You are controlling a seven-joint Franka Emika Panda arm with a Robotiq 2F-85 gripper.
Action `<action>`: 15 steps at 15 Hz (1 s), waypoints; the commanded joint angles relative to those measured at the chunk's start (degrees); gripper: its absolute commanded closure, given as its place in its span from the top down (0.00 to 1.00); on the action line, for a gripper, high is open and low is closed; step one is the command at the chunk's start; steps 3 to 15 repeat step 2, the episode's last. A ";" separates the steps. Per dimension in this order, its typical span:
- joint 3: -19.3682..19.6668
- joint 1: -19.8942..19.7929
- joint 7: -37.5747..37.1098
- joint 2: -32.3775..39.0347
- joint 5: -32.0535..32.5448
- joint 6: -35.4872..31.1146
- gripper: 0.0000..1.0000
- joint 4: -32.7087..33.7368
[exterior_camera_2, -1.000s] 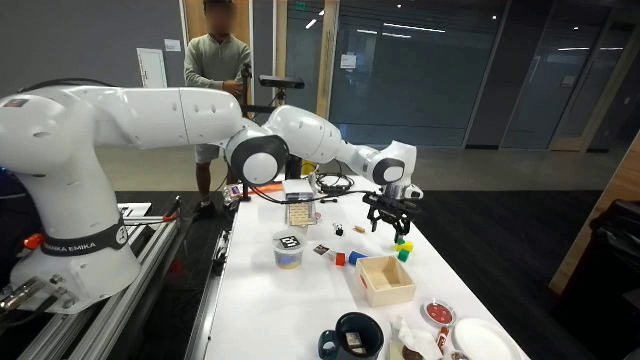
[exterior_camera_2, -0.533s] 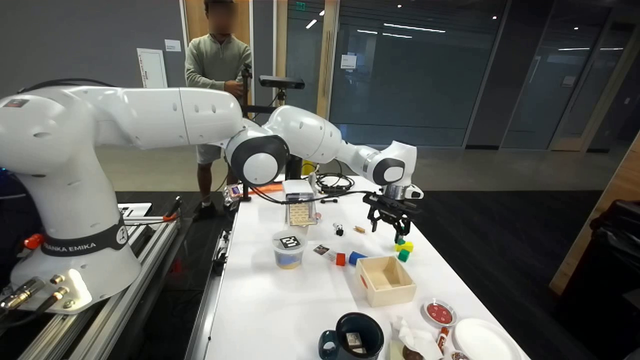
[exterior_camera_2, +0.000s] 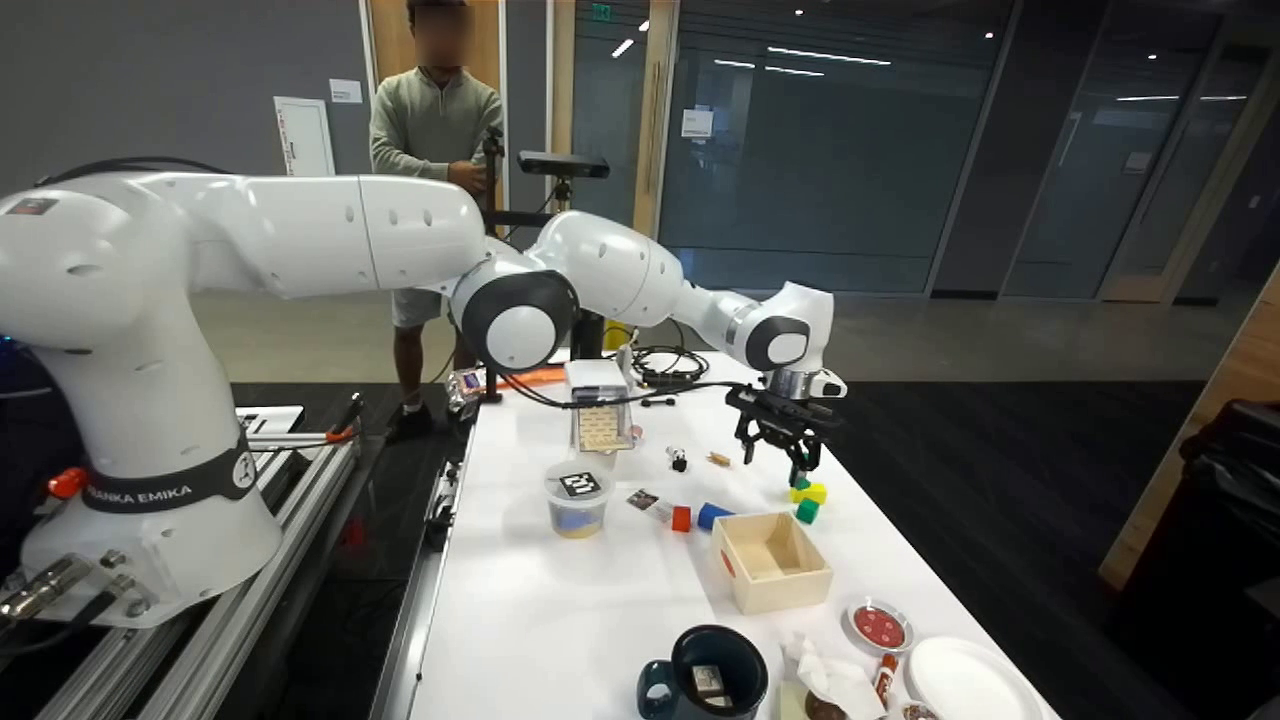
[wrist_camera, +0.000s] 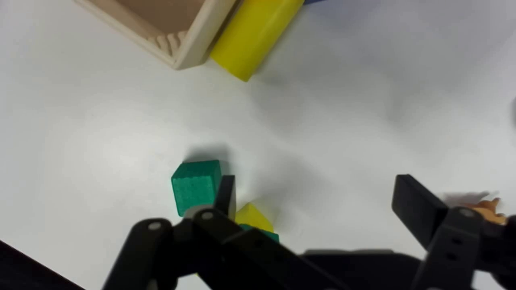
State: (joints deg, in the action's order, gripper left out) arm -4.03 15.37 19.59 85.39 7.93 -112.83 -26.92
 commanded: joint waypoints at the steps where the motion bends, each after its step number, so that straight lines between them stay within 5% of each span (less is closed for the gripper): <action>1: 0.72 0.22 0.15 0.00 -0.79 0.18 1.00 0.23; 15: 0.72 0.22 0.15 0.00 -0.79 0.18 1.00 0.23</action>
